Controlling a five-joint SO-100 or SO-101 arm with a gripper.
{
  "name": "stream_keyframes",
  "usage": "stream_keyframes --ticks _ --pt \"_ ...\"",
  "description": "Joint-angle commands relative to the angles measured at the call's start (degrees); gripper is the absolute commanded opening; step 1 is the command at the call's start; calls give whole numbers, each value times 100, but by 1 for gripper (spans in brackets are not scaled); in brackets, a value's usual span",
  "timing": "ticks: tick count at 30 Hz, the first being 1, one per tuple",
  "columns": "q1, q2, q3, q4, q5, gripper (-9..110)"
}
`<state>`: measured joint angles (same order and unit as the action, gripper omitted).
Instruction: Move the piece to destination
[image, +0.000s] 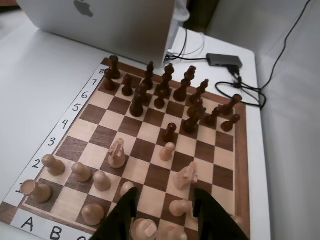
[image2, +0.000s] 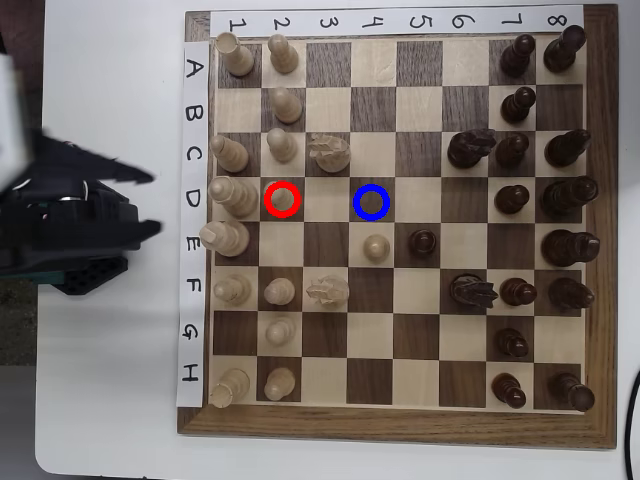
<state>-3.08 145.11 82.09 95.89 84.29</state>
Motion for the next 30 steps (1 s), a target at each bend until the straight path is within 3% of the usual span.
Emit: stream_keyframes --ticks 1,18,30 --pt "-149 -88 229 -193 272 15" --pt "-360 -729 1723 -1046 650 20" --pt "-571 -1380 2268 -923 598 23"
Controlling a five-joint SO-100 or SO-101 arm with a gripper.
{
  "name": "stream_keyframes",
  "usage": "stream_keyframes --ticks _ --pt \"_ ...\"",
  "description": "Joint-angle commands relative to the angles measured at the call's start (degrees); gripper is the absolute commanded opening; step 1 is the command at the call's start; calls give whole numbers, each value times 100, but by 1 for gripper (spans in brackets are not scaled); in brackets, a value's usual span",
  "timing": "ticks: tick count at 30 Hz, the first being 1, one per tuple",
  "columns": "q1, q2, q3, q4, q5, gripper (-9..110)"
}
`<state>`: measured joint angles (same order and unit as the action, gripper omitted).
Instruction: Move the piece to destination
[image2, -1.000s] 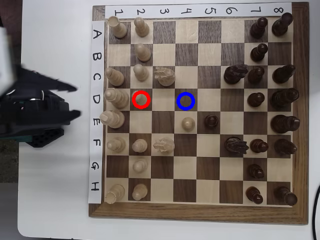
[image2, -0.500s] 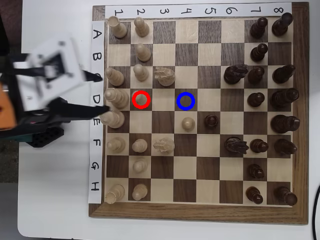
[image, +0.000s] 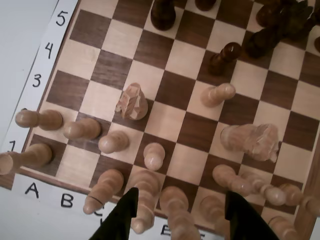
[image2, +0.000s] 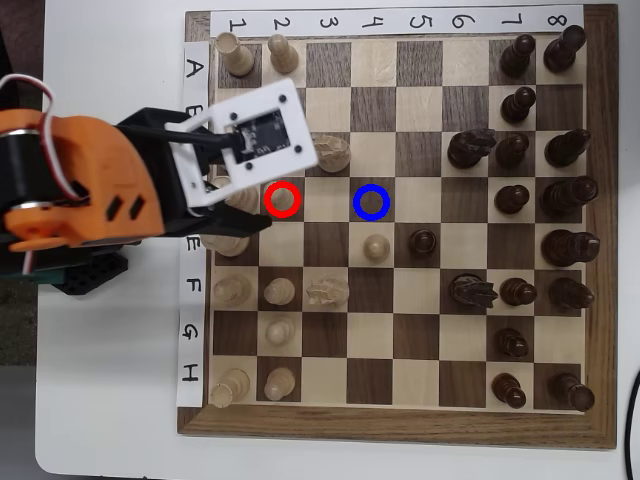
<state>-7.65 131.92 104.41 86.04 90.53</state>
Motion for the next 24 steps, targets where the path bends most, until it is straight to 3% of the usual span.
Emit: stream_keyframes --ticks 1,24 --pt "-141 -123 70 88 -35 23" --pt "-290 -1046 703 -264 -35 24"
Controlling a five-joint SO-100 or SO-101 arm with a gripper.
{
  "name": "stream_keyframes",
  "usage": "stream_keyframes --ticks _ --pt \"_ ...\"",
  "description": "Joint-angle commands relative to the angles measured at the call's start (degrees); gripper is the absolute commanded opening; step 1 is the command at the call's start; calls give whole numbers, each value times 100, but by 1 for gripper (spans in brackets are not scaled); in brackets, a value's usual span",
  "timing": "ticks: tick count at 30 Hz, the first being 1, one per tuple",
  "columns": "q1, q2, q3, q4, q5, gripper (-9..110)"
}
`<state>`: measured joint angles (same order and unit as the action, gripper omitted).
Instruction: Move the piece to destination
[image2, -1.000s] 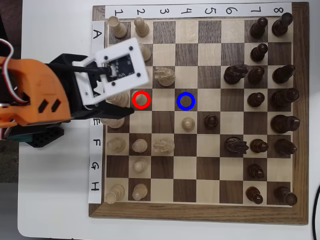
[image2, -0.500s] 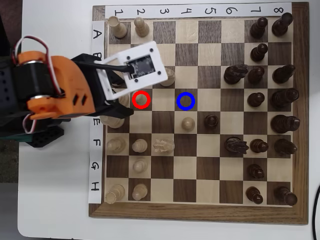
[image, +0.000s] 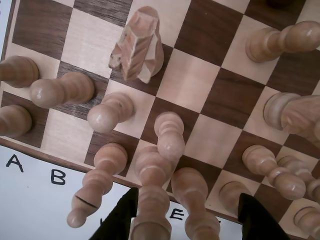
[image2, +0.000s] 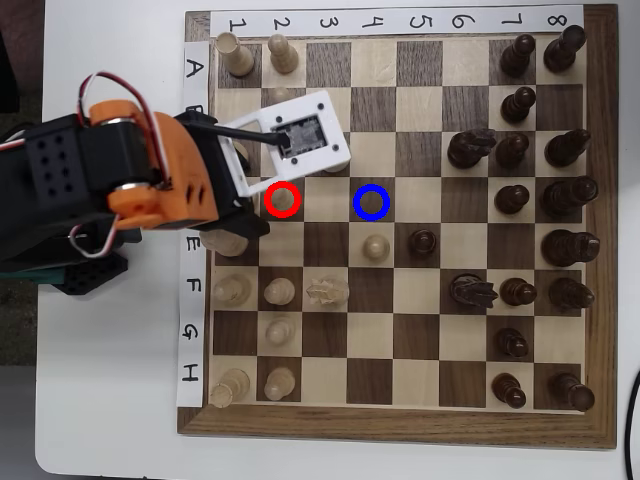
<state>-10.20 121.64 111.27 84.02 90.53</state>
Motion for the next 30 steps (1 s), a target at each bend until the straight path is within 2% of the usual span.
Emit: stream_keyframes --ticks 1,15,30 --pt "-53 -35 53 -79 -44 24" --pt "-141 -457 492 -976 -35 24" --pt "-9 -747 606 -1178 -79 22"
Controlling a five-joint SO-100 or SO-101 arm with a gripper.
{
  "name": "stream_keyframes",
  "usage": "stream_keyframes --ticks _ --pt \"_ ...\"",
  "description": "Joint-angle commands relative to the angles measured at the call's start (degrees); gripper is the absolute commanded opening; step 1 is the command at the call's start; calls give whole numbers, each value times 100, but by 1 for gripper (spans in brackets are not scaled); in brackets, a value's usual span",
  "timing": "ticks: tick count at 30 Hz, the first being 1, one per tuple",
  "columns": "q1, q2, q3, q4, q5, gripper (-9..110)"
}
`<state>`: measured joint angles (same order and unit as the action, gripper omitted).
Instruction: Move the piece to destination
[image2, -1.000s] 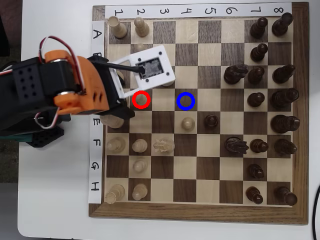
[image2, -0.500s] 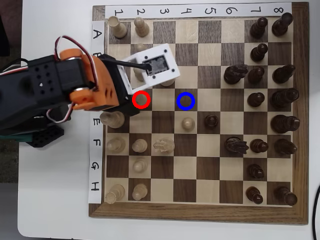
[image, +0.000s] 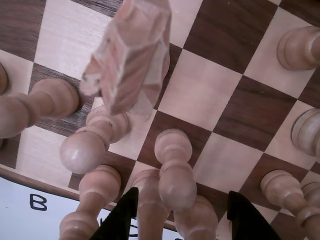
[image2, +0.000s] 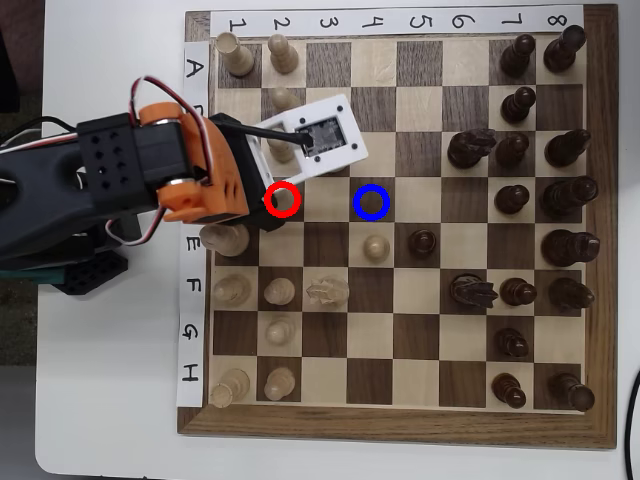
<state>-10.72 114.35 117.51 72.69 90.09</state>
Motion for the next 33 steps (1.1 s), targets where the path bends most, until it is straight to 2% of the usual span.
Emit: stream_keyframes --ticks 1,33 --pt "35 -18 -9 -62 -35 22" --pt "35 -229 193 -360 -53 16"
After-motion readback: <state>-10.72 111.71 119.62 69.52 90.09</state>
